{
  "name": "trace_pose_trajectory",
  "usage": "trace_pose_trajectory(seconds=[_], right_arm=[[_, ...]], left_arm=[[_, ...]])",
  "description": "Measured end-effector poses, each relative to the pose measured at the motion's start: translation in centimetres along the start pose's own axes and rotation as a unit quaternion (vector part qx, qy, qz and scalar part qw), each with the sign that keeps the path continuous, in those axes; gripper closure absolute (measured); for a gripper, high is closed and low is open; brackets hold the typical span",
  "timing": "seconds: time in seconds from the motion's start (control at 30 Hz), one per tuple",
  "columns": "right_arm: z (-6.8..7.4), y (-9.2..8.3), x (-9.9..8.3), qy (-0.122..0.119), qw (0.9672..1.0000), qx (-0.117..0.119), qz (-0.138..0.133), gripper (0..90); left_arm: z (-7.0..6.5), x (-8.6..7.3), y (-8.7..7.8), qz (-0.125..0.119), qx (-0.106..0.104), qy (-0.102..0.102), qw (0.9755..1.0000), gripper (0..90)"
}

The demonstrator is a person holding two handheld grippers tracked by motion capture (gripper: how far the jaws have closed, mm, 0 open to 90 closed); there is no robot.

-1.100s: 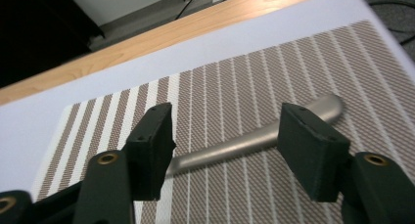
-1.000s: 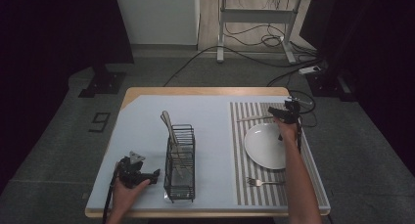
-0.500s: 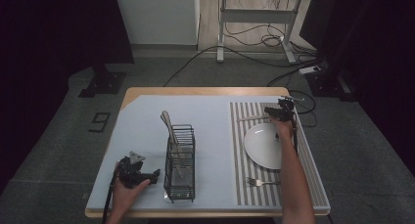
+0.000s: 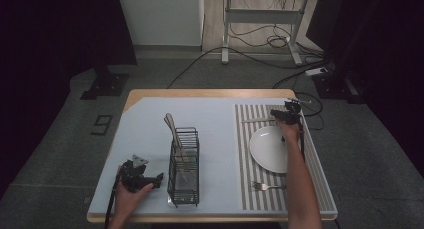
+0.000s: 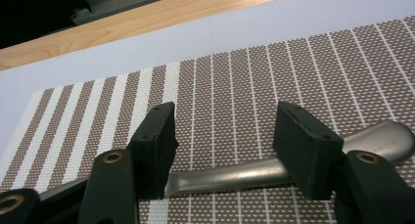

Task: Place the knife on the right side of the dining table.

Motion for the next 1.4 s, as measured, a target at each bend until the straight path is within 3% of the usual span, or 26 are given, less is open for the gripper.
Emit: trace_pose_trajectory(seconds=[0.6,0.83,1.4], right_arm=[[-0.5,-0.7,-0.1,0.006,0.9999,0.013,-0.004,39.6],[0.0,-1.4,-0.3,-0.006,0.9996,0.026,-0.003,38.4],[2.7,-6.9,-2.4,-0.047,0.9954,0.079,-0.026,33.9]], left_arm=[[0.0,0.0,0.0,0.0,0.0,0.0,1.0,0.0],[0.0,0.0,0.0,0.0,0.0,0.0,1.0,0.0],[0.0,0.0,0.0,0.0,0.0,0.0,1.0,0.0]])
Point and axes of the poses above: each handheld gripper's, and its own axes: y roughly forward along the jaws, x roughly out of its top, z roughly to its left, the point moved 2 cm from there along y, roughly forward along the jaws
